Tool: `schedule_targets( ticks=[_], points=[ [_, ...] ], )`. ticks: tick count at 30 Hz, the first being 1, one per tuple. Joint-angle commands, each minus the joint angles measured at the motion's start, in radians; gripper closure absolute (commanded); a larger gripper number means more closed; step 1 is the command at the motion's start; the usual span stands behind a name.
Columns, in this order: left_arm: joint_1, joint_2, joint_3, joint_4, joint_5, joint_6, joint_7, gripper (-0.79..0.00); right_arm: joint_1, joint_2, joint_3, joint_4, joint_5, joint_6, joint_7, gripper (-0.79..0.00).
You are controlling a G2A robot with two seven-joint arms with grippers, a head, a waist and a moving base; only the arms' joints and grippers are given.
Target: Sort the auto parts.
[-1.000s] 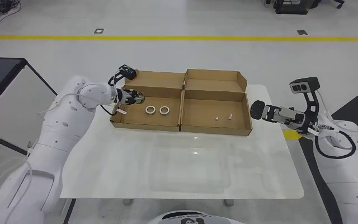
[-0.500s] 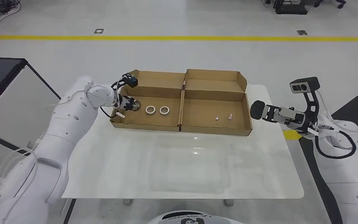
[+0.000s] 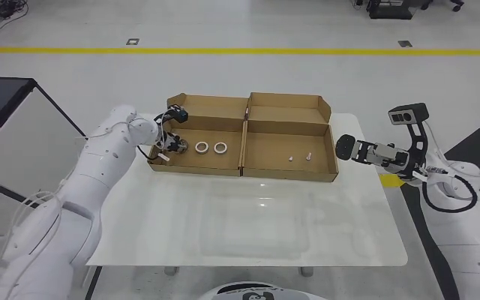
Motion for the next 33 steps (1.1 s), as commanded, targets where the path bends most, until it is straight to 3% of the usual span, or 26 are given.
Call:
schedule_targets(
  ticks=[1, 2, 7, 8, 11, 12, 13, 23, 27, 33],
  points=[
    [-0.006, -0.008, 0.010, 0.024, 0.009, -0.003, 0.014, -0.022, 0.000, 0.000, 0.000, 0.000, 0.000, 0.000, 0.000, -0.785],
    [-0.010, -0.011, 0.016, 0.031, 0.016, -0.005, 0.016, -0.062, 0.000, 0.000, 0.000, 0.000, 0.000, 0.000, 0.000, -0.785],
    [-0.018, -0.027, 0.032, 0.065, 0.022, -0.009, 0.034, -0.080, 0.000, 0.000, 0.000, 0.000, 0.000, 0.000, 0.000, -0.785],
    [-0.019, -0.030, 0.034, 0.070, 0.021, -0.010, 0.036, -0.129, 0.000, 0.000, 0.000, 0.000, 0.000, 0.000, 0.000, -0.785],
    [-0.022, -0.038, 0.034, 0.089, 0.003, -0.015, 0.043, -0.366, 0.000, 0.000, 0.000, 0.000, 0.000, 0.000, 0.000, -0.785],
    [-0.023, -0.040, 0.033, 0.096, -0.005, -0.016, 0.045, -0.610, 0.000, 0.000, 0.000, 0.000, 0.000, 0.000, 0.000, -0.785],
    [-0.025, -0.042, 0.034, 0.100, -0.006, -0.019, 0.046, -0.785, 0.000, 0.000, 0.000, 0.000, 0.000, 0.000, 0.000, -0.785],
    [-0.033, -0.035, -0.015, 0.109, -0.075, -0.044, 0.092, -0.785, 0.000, 0.000, 0.000, 0.000, 0.000, 0.000, 0.000, -0.785],
    [-0.009, -0.011, -0.083, 0.039, -0.194, -0.155, 0.140, -0.785, 0.000, 0.000, 0.000, 0.000, 0.000, 0.000, 0.000, -0.785],
    [0.092, 0.054, -0.214, -0.134, -0.347, -0.295, 0.155, -0.785, 0.000, 0.000, 0.000, 0.000, 0.000, 0.000, 0.000, -0.785]
  ],
)
